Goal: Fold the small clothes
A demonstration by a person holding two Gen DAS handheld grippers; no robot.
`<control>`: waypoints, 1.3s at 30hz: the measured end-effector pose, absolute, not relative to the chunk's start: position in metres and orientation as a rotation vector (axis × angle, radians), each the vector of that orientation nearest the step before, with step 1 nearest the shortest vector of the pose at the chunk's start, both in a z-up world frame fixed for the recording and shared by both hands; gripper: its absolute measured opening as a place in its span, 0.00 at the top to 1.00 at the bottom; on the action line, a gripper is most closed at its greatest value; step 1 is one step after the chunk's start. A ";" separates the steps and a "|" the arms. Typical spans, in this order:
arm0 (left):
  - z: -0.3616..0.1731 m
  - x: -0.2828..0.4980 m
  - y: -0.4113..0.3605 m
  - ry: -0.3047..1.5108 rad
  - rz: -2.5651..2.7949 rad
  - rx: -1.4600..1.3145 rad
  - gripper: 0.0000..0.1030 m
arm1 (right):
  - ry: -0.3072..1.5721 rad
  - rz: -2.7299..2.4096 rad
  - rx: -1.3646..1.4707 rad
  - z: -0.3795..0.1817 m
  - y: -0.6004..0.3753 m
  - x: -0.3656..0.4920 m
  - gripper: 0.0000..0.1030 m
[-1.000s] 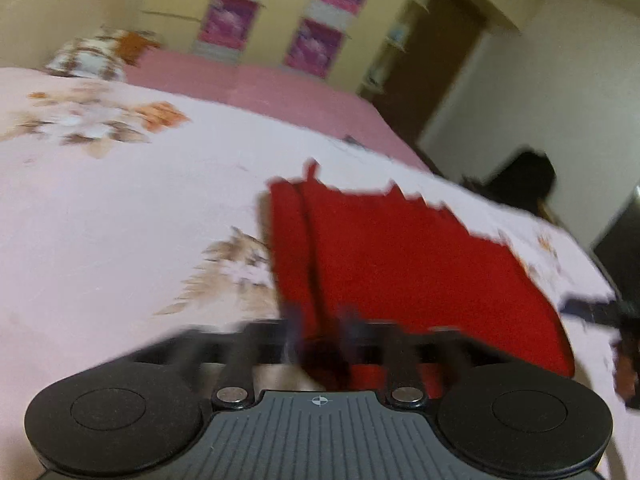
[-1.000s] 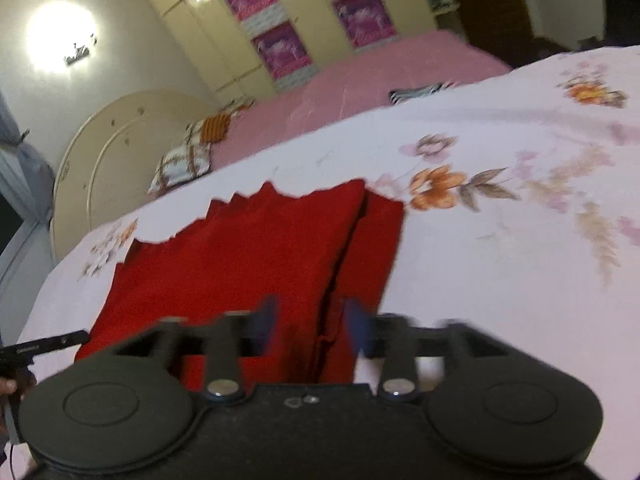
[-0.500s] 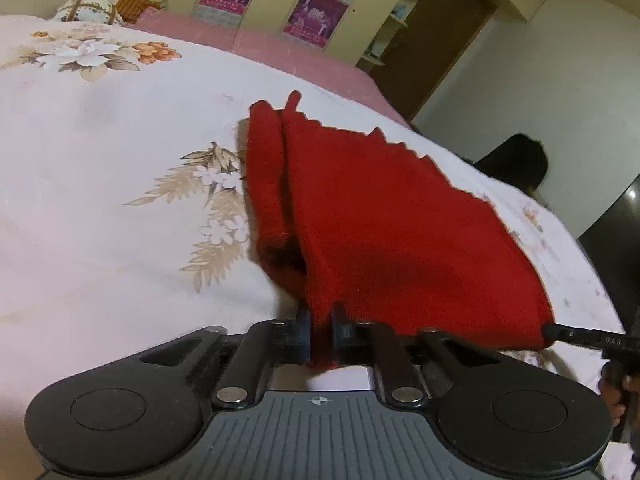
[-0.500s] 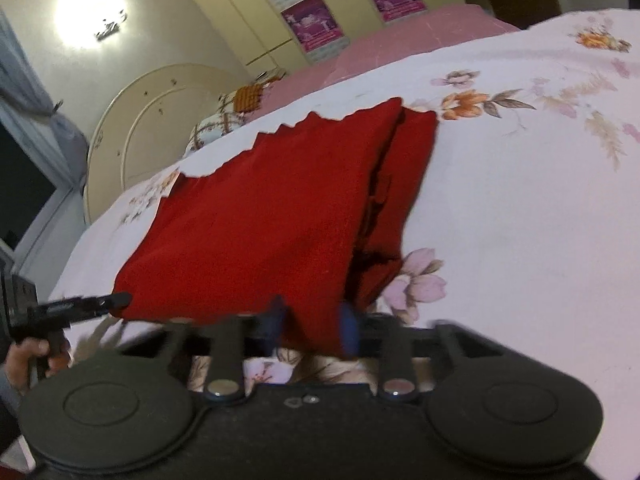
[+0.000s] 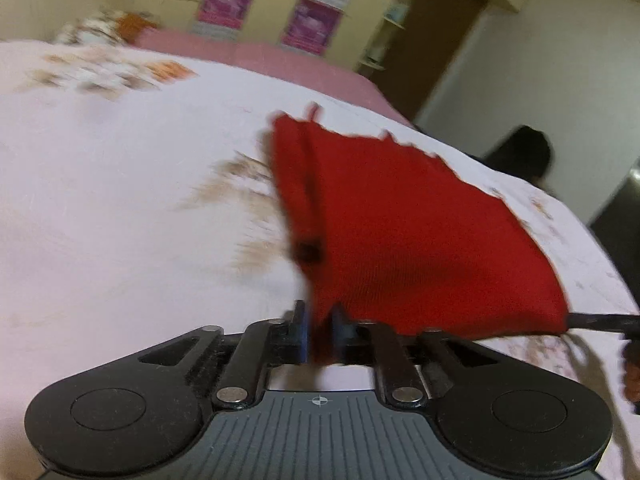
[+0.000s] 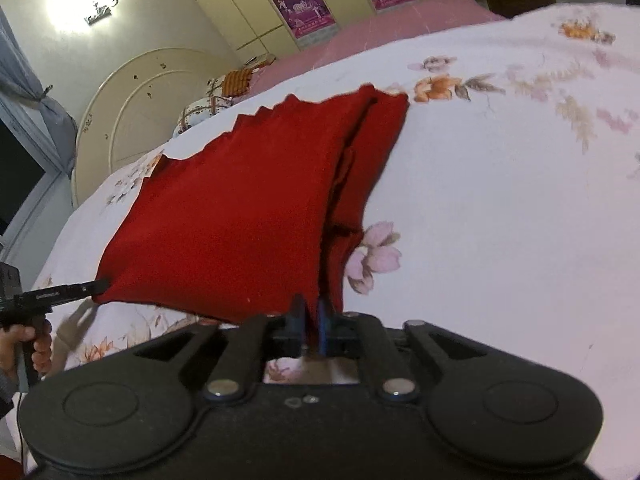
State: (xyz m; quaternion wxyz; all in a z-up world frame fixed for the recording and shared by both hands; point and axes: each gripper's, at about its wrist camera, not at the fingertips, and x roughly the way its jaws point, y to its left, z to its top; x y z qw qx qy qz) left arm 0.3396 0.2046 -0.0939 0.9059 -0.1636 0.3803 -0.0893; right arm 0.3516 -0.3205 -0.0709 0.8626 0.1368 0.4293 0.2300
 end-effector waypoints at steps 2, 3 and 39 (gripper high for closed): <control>-0.076 0.329 0.206 0.716 -0.103 -0.257 0.59 | 0.834 0.456 0.254 -0.054 -0.321 0.344 0.74; -0.068 0.329 0.200 0.679 -0.108 -0.238 0.59 | 0.798 0.449 0.228 -0.045 -0.319 0.341 0.74; -0.103 0.512 0.135 0.667 -0.113 -0.097 0.46 | 0.740 0.323 -0.145 -0.077 -0.229 0.505 0.74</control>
